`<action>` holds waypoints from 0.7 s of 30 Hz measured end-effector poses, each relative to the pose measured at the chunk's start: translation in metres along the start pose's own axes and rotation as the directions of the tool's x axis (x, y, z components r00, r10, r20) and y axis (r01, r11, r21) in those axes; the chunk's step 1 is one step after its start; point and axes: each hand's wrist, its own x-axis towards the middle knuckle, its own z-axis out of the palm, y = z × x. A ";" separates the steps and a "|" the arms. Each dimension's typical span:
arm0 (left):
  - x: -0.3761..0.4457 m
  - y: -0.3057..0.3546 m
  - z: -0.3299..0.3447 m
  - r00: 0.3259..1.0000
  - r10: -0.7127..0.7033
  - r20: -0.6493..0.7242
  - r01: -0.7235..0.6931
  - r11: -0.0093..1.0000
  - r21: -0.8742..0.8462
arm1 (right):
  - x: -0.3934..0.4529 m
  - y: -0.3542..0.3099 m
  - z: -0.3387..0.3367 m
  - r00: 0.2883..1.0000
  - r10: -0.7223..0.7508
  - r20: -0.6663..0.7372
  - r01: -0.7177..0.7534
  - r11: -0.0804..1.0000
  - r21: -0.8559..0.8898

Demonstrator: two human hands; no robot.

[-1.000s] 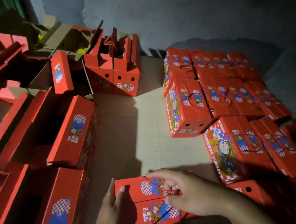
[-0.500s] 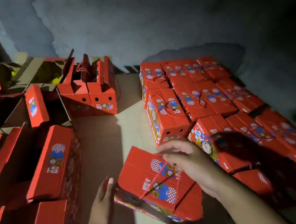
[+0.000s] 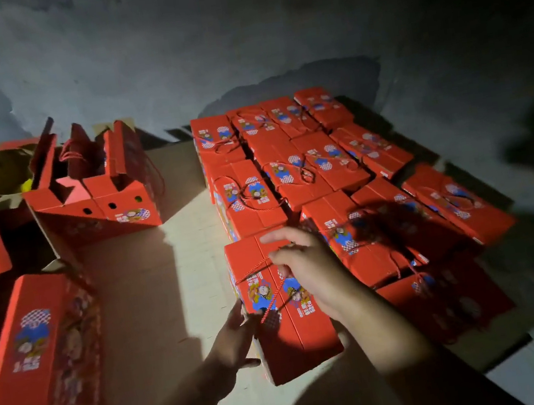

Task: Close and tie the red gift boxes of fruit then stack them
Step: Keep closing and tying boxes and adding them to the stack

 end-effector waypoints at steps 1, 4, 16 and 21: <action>0.005 0.002 0.006 1.000 -0.002 0.021 0.002 1.000 0.014 | 0.003 0.003 -0.005 1.000 0.011 -0.011 -0.011 1.000 0.007; 0.020 0.009 0.029 0.998 -0.051 0.040 0.051 0.999 0.015 | 0.014 0.010 -0.020 0.998 0.046 -0.042 -0.045 0.999 0.019; 0.065 0.024 0.080 0.986 -0.159 -0.046 0.159 0.987 -0.020 | 0.060 0.033 -0.053 0.997 0.021 -0.074 -0.018 0.999 0.041; 0.081 0.032 0.083 0.981 -0.167 -0.099 0.168 0.986 0.000 | 0.075 0.038 -0.060 0.999 -0.001 -0.043 0.002 1.000 0.022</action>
